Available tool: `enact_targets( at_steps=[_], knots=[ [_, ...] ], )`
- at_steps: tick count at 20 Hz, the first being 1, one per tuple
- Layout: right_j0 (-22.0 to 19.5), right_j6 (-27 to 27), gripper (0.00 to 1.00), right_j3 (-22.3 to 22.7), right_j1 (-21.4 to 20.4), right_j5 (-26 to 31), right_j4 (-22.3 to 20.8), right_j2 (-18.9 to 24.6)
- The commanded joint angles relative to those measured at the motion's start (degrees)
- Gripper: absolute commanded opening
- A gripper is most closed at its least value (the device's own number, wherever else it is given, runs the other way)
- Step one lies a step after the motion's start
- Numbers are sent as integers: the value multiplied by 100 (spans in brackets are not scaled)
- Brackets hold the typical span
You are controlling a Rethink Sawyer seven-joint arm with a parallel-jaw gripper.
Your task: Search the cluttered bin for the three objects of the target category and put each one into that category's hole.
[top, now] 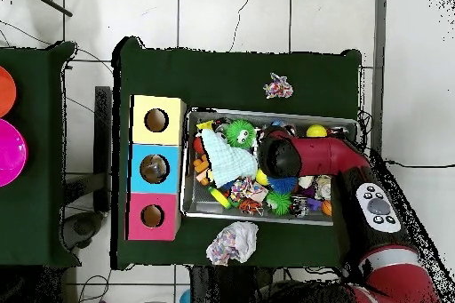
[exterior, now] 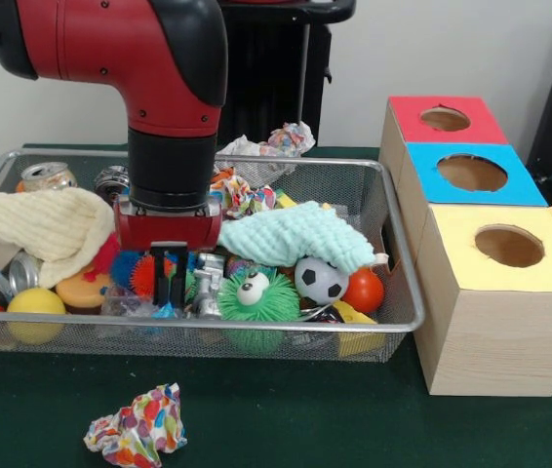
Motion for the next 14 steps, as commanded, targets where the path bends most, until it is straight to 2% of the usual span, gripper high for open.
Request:
enact_targets(
  at_steps=[1, 9, 14],
  knots=[
    [-122, -319, 0, 435, -481, 1079, 365, 586],
    [-84, -421, 0, 502, -1055, 1852, 747, 644],
    [-92, -478, 0, 478, -1211, 2109, 845, 676]
  ],
)
